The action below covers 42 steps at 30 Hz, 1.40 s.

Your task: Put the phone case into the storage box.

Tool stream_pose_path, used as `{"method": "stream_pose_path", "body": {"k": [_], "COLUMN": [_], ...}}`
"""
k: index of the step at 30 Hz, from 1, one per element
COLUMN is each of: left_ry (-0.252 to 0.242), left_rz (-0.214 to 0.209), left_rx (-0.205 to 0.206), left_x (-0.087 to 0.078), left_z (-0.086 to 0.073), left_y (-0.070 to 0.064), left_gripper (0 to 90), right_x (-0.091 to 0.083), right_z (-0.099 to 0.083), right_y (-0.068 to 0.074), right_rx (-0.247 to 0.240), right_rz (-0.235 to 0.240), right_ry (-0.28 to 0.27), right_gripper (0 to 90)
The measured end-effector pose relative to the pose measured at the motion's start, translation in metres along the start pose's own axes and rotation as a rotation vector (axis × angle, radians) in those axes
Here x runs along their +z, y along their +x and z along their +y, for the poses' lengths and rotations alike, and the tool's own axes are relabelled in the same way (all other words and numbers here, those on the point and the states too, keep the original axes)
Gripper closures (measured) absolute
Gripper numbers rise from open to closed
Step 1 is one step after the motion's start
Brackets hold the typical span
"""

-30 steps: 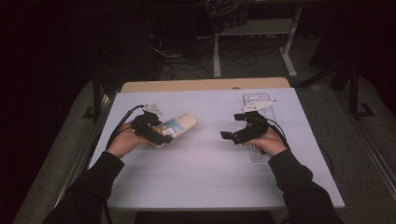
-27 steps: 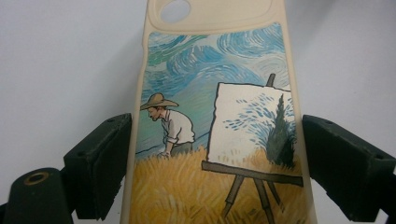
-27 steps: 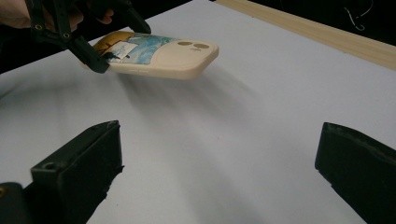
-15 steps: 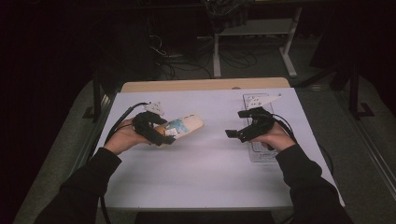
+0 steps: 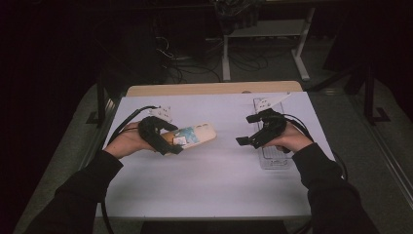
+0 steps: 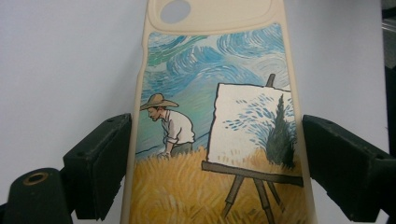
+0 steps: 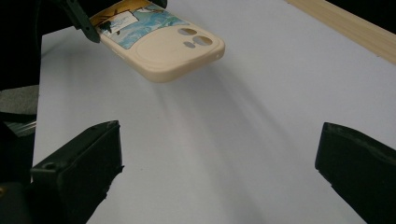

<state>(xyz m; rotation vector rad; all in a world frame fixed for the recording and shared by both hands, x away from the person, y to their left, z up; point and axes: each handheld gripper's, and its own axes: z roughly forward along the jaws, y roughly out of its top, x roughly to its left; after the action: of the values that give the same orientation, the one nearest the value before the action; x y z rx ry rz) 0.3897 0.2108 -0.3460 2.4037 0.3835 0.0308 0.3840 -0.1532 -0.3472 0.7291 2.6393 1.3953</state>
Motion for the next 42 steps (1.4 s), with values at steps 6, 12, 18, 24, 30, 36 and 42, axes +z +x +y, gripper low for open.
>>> {"method": "stream_pose_path", "body": {"k": [6,12,18,24,30,36,42], "left_ry": [0.01,0.008,0.013,0.031,0.036,0.049,0.076], "left_rz": [-0.012,-0.026,-0.039,-0.058,-0.074,-0.093,-0.1], "left_rx": [0.029,0.063,0.095,0.13,0.164,0.188,0.227], "left_x": [-0.001,-0.001,0.0,0.002,0.005,0.009,0.013], "left_z": [0.003,0.007,0.013,0.018,0.02,0.024,0.028], "left_y": [-0.002,-0.005,-0.01,-0.016,-0.022,-0.027,-0.034], "left_gripper": [11.4,11.4,11.4,11.4,11.4,11.4,11.3], "right_x": [-0.002,-0.002,0.001,0.005,0.009,0.014,0.019], "right_z": [0.004,0.007,0.01,0.012,0.014,0.014,0.016], "right_y": [0.0,0.0,0.003,0.006,0.009,0.012,0.016], "right_rx": [-0.012,-0.029,-0.052,-0.089,-0.119,-0.129,-0.157], "right_rz": [0.017,0.046,0.088,0.135,0.167,0.188,0.212], "right_ry": [0.01,0.026,0.049,0.089,0.114,0.123,0.132], "right_gripper": [0.0,0.0,0.0,0.0,0.0,0.0,0.0]}}
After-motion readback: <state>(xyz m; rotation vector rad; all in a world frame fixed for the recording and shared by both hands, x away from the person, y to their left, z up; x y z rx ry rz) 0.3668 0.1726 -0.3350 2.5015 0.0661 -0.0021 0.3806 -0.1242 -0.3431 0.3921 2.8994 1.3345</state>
